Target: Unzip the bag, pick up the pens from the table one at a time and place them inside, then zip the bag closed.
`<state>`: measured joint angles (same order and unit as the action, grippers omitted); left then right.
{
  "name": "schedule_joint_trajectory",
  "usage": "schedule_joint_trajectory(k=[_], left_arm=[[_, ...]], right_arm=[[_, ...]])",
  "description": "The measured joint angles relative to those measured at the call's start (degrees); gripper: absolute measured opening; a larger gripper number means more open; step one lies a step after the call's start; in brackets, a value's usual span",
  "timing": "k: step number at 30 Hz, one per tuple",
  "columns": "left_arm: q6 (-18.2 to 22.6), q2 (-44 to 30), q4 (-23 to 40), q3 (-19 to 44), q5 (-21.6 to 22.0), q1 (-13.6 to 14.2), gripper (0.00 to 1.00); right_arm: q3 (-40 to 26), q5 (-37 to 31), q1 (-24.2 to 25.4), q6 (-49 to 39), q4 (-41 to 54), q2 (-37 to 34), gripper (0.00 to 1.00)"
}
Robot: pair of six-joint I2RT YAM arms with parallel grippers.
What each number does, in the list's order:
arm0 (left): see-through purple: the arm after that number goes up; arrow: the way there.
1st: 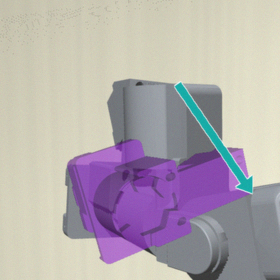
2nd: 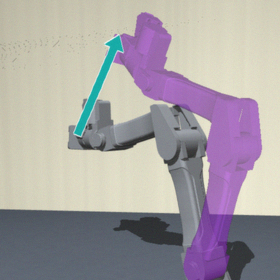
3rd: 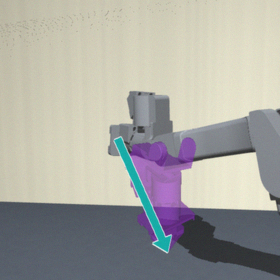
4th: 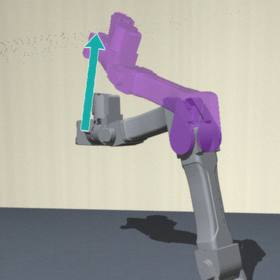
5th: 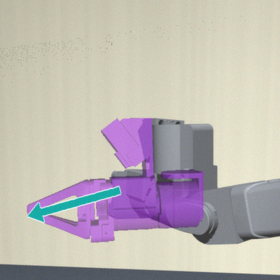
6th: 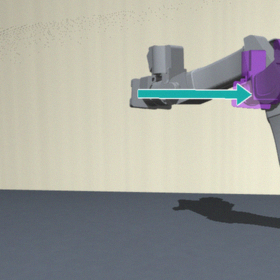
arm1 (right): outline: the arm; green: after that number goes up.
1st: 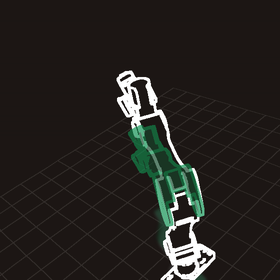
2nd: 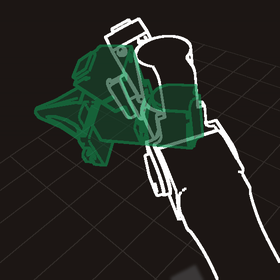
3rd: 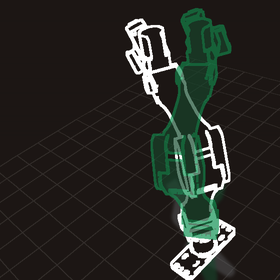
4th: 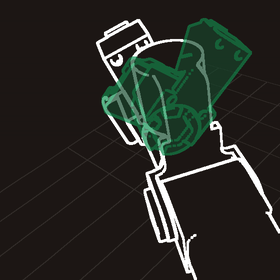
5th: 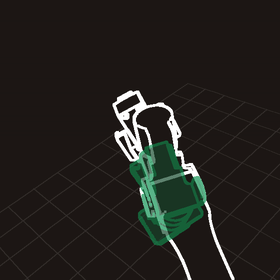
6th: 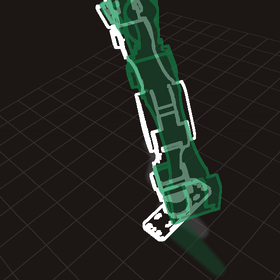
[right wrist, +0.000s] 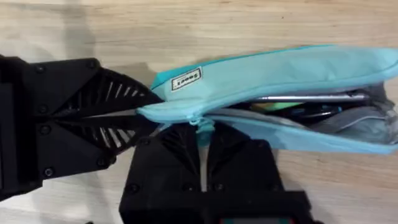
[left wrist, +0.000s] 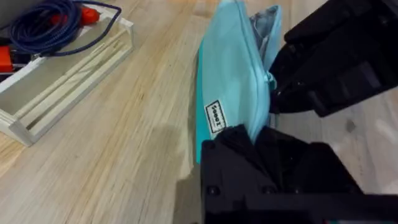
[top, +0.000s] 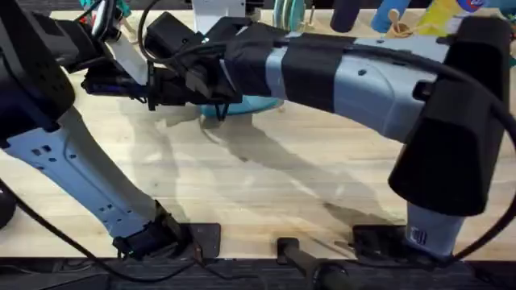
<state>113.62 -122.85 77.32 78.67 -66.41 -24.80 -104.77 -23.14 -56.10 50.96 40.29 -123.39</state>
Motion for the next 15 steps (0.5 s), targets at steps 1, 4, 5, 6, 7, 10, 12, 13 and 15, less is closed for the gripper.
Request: schedule_joint_trajectory(k=[1, 4, 5, 6, 7, 10, 12, 13, 15], left_arm=[[0.00, 0.00, 0.00, 0.00, 0.00, 0.00, 0.042], [0.02, 0.00, 0.00, -0.02, 0.00, 0.00, 0.042], [0.00, 0.00, -0.02, -0.02, 0.00, 0.00, 0.042], [0.00, 0.00, -0.02, -0.02, 0.00, 0.00, 0.042], [0.00, 0.00, -0.02, 0.00, 0.00, 0.00, 0.042], [0.02, 0.00, -0.02, 0.00, 0.00, 0.00, 0.042], [0.00, 0.00, -0.02, -0.02, 0.00, 0.00, 0.042], [0.00, 0.00, 0.00, 0.00, 0.00, 0.00, 0.042], [0.00, 0.00, -0.02, -0.01, 0.00, 0.00, 0.042]], right_arm=[[0.00, 0.00, 0.00, 0.00, 0.00, 0.00, 0.041], [0.00, 0.00, 0.00, -0.02, 0.00, 0.00, 0.037], [0.00, 0.00, 0.00, -0.05, 0.00, 0.00, 0.036], [0.00, 0.00, 0.00, -0.27, 0.00, 0.00, 0.034], [0.00, 0.00, 0.00, -0.48, 0.00, 0.00, 0.033], [0.00, 0.00, -0.02, -1.32, 0.00, 0.00, 0.032], [0.00, 0.00, -0.04, -1.77, 0.02, 0.00, 0.033], [0.00, 0.00, -0.04, -2.16, 0.02, 0.00, 0.033], [0.00, 0.00, -0.04, -3.06, 0.09, 0.00, 0.033]])
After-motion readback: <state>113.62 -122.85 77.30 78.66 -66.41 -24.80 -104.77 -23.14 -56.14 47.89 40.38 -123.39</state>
